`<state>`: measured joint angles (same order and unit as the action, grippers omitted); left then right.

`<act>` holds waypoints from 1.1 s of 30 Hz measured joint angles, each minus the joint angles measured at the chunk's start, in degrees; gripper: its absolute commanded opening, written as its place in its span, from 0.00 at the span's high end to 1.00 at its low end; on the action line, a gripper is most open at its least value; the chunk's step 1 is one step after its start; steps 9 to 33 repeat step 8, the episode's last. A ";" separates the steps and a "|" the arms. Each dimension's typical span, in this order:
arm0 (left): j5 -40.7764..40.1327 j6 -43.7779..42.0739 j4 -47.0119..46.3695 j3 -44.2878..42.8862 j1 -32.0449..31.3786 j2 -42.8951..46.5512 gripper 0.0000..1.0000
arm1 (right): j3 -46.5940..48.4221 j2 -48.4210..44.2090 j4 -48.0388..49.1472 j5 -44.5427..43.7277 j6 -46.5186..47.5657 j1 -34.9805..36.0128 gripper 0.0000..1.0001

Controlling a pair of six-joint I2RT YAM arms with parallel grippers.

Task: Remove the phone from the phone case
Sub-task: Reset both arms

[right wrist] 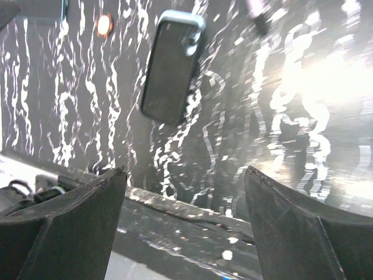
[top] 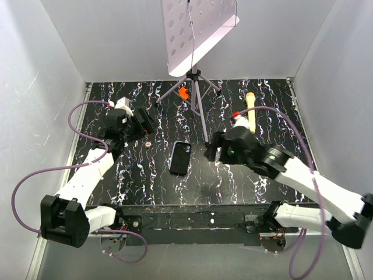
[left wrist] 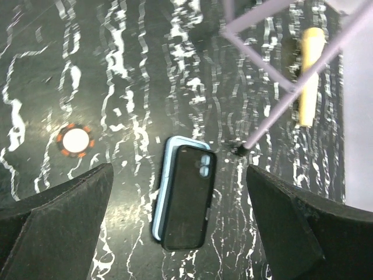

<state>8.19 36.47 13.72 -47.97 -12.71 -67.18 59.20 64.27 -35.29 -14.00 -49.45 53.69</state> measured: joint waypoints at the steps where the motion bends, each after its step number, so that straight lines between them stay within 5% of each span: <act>1: 0.07 -0.96 0.04 -0.79 -0.61 0.46 0.02 | 1.03 -2.99 -2.62 -2.80 0.87 0.00 0.13; 8: -1.29 -5.70 1.97 -9.66 -4.66 6.58 0.02 | 6.67 -24.11 -13.49 -15.89 9.99 -0.07 0.12; 33: -1.29 -5.70 1.97 -9.66 -4.66 6.58 0.02 | 6.67 -24.11 -13.49 -15.89 9.99 -0.07 0.12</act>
